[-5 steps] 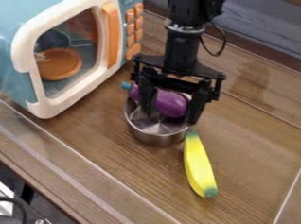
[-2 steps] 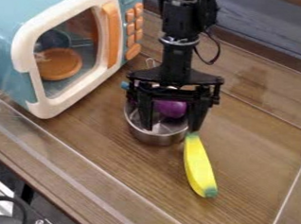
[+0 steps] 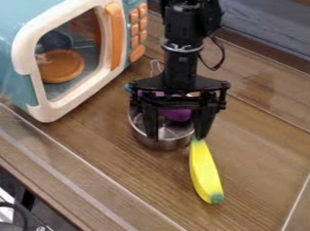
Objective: Put the banana in the silver pot
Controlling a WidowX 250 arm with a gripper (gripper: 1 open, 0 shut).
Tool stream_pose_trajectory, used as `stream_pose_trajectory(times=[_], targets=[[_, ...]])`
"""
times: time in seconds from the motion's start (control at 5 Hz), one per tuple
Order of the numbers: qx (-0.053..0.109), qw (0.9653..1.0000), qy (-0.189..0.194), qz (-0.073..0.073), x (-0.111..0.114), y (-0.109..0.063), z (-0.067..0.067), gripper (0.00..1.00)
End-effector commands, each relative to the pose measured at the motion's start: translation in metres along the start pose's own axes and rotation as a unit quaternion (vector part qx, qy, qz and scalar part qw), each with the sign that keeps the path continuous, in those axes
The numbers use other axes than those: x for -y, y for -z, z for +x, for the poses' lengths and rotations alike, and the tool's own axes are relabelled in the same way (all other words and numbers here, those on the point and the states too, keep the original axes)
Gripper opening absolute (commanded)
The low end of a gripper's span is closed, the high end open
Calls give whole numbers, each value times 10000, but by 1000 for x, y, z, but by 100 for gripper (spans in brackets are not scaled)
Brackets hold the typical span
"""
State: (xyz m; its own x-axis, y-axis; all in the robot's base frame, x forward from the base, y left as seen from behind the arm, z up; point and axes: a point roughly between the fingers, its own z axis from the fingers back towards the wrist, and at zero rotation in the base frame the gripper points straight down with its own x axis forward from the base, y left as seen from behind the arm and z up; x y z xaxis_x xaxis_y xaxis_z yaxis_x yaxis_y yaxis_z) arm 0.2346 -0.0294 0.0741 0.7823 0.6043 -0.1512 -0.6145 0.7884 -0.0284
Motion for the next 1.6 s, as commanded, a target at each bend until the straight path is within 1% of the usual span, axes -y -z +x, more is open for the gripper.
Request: stream_pose_trajectory(times=[0.0, 0.6, 1.4], targets=[[156, 9997, -43, -207, 4, -10, -3, 100], [110, 9989, -314, -331, 7, -7, -11, 100], [84, 9971, -596, -462, 11, -2, -16, 100]])
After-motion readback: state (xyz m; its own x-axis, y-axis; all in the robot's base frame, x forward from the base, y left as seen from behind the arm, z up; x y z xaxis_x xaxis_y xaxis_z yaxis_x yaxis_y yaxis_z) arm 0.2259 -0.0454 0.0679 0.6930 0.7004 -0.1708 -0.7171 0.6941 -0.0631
